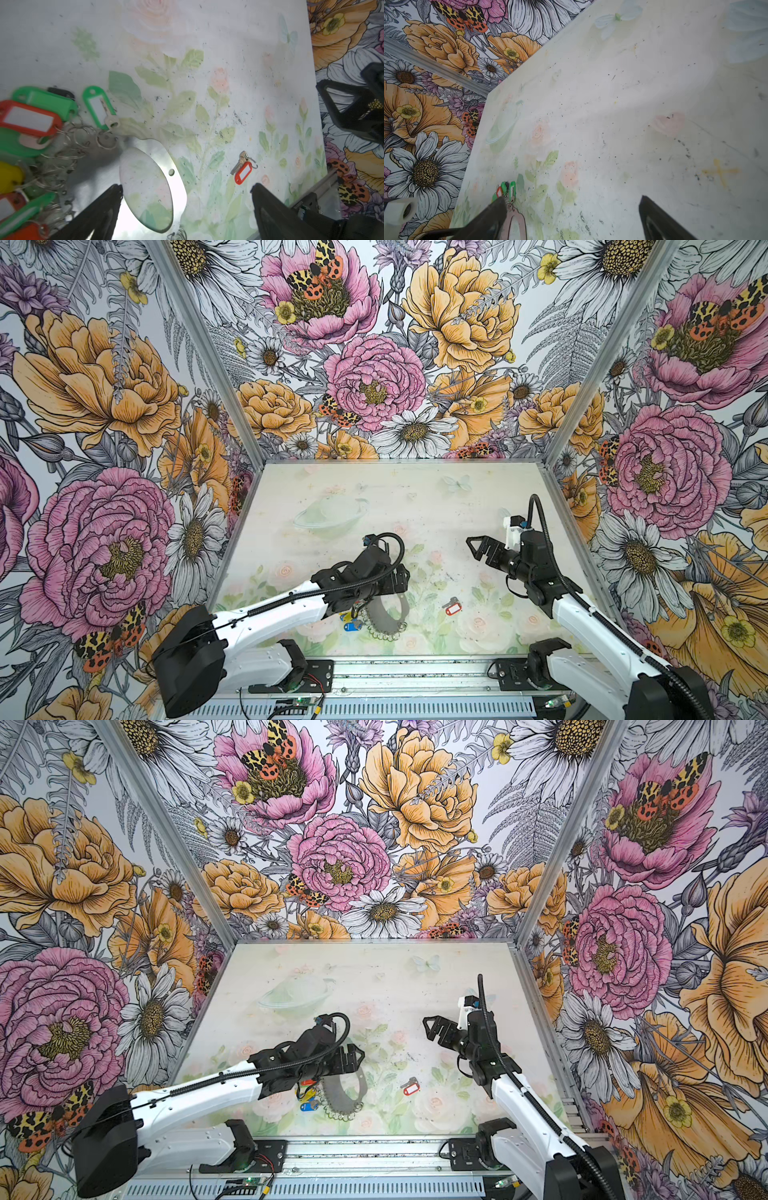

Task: Put the keys on the keyring
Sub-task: 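Lower the left gripper onto the plate edge while the right nears the key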

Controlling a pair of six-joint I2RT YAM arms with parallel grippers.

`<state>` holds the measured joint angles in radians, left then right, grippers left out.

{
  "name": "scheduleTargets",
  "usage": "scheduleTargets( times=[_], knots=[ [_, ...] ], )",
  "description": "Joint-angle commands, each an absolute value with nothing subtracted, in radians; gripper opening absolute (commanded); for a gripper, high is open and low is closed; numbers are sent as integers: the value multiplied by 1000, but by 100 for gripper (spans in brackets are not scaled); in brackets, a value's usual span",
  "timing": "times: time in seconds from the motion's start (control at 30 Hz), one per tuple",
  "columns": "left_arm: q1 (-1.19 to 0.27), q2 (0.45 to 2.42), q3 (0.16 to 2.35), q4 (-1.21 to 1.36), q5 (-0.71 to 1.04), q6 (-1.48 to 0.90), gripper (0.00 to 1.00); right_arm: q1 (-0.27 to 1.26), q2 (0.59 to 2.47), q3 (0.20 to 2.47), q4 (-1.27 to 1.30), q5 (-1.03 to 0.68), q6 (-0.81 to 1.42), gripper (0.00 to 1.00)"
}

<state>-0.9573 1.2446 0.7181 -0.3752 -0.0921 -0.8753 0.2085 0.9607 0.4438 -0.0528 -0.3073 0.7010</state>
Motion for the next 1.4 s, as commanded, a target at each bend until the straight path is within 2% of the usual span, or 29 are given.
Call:
scheduleTargets(
  times=[0.0, 0.17, 0.63, 0.83, 1.03, 1.17, 1.37],
  knots=[
    [-993, 1338, 772, -443, -106, -953, 99, 230, 974, 492, -52, -256, 711, 100],
    [-988, 1475, 836, -445, -100, -954, 99, 244, 970, 497, -55, -247, 713, 100],
    [-864, 1683, 908, -438, -143, -912, 99, 253, 930, 498, -130, -241, 703, 100],
    [-754, 1781, 985, -407, -194, -802, 99, 266, 930, 526, -197, -211, 697, 100],
    [-629, 1903, 1108, -338, -157, -721, 99, 334, 976, 564, -228, -202, 699, 100],
    [-615, 1899, 1151, -338, -161, -697, 99, 415, 1024, 591, -233, -175, 710, 97],
    [-622, 1770, 1068, -337, -173, -690, 99, 517, 1109, 629, -233, -116, 718, 93]
  ],
)
